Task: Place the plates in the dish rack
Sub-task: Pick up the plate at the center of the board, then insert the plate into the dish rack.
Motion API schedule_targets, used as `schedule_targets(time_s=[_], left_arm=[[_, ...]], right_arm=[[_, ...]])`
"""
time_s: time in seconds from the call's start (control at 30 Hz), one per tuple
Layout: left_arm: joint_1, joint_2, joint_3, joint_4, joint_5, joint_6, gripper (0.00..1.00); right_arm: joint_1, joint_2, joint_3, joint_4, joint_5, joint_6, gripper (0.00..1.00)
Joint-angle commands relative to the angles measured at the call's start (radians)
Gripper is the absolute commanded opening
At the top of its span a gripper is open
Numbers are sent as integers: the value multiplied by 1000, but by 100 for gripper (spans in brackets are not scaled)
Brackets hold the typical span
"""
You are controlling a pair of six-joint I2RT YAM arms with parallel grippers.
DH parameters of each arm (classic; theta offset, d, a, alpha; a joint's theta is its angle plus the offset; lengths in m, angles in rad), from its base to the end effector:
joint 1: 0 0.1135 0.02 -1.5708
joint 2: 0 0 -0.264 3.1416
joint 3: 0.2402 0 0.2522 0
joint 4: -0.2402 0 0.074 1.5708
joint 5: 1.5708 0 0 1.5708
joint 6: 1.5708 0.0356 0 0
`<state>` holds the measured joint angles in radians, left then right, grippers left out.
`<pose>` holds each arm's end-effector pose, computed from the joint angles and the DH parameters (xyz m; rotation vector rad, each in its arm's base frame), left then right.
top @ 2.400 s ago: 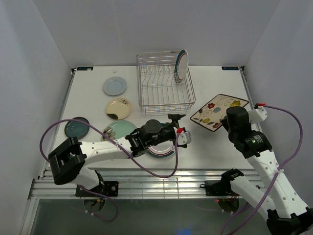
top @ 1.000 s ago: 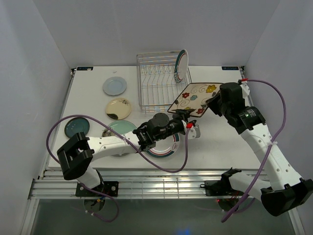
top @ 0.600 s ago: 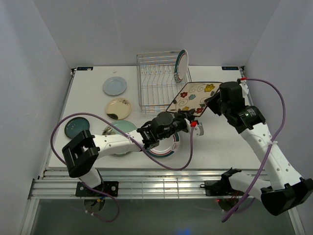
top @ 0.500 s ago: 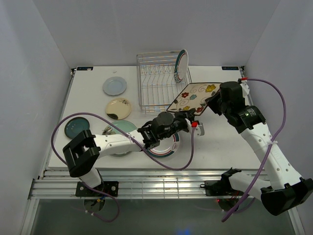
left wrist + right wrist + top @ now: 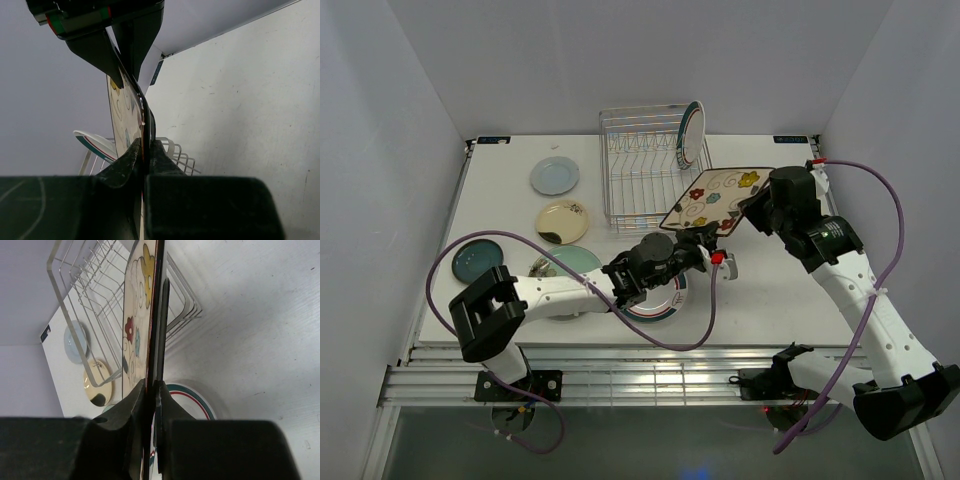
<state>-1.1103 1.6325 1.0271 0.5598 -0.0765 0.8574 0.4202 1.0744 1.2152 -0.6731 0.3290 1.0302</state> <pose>0.1719 -0.3403 0.2819 1.3135 0.9446 -0.1334 0.2066 0.0797 0.3848 0.8236 1.9503 0.5372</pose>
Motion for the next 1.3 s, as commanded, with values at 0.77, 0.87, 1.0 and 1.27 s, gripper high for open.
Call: schedule_targets(time_s=[0.77, 0.87, 1.0, 1.27], left_arm=[[17, -108, -16, 155, -100, -27, 0], [26, -115, -6, 157, -103, -31, 0], [43, -128, 24, 155, -112, -34, 0], [85, -175, 67, 143, -118, -49, 0]], right_arm=[[8, -106, 67, 287, -71, -21, 72], [8, -125, 61, 283, -56, -25, 72], [8, -146, 50, 279, -36, -35, 72], [8, -177, 7, 287, -5, -73, 75]])
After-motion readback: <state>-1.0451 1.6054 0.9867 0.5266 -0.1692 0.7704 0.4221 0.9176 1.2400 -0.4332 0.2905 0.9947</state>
